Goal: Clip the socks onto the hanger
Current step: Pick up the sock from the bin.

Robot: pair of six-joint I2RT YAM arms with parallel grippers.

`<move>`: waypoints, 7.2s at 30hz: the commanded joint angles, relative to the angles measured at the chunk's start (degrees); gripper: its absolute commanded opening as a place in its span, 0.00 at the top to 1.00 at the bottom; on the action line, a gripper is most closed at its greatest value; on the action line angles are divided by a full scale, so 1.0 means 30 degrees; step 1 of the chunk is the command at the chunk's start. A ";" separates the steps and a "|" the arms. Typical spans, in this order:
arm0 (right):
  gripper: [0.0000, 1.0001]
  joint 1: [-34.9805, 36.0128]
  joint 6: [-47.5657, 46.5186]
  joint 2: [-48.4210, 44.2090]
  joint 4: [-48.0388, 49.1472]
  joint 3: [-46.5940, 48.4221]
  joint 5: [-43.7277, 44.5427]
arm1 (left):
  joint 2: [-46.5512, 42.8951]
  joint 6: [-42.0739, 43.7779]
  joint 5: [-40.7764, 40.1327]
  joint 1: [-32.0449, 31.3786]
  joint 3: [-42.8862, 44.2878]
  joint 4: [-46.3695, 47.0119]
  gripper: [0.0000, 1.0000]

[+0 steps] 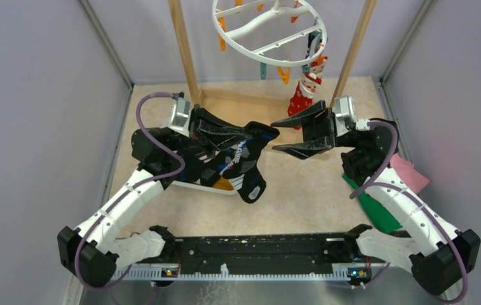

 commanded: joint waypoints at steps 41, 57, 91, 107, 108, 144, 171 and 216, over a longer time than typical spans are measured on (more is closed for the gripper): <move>1.00 0.0424 -0.0098 -0.0442 -0.1680 0.0284 0.1792 | -0.1698 0.1511 -0.2721 0.0372 -0.1414 -0.1935 0.03; 1.00 0.0914 0.0609 -0.0522 0.0233 -0.0323 -0.1247 | 0.1982 -0.2124 -0.1892 0.0332 -0.0422 0.1229 0.62; 1.00 0.1109 -0.1591 -0.0471 -0.3572 -0.2390 -0.0112 | 0.9394 -0.6605 0.2308 -0.2206 0.4870 0.1524 0.50; 1.00 -0.0315 -0.4610 -0.3663 -0.6605 -0.3298 0.3216 | 0.4486 -0.0733 -0.1662 0.0099 0.1939 -0.8520 0.40; 1.00 -0.0386 -0.4370 -0.3767 -0.6458 -0.3471 0.3455 | 0.4209 -0.0523 -0.1815 0.0187 0.1847 -0.8972 0.40; 1.00 -0.0594 -0.4179 -0.5027 -0.5645 -0.5231 0.4437 | 0.3689 0.3491 -0.0627 -0.1460 0.0480 -0.2806 0.04; 1.00 -0.0585 -0.4010 -0.4969 -0.5456 -0.5119 0.3844 | 0.4184 0.0680 0.0520 -0.1601 0.0179 0.0494 0.57; 1.00 0.1265 -1.1493 -0.3237 -0.6545 -0.3104 -0.2204 | 1.4584 -2.0716 0.7143 -0.1494 0.7157 1.6034 0.60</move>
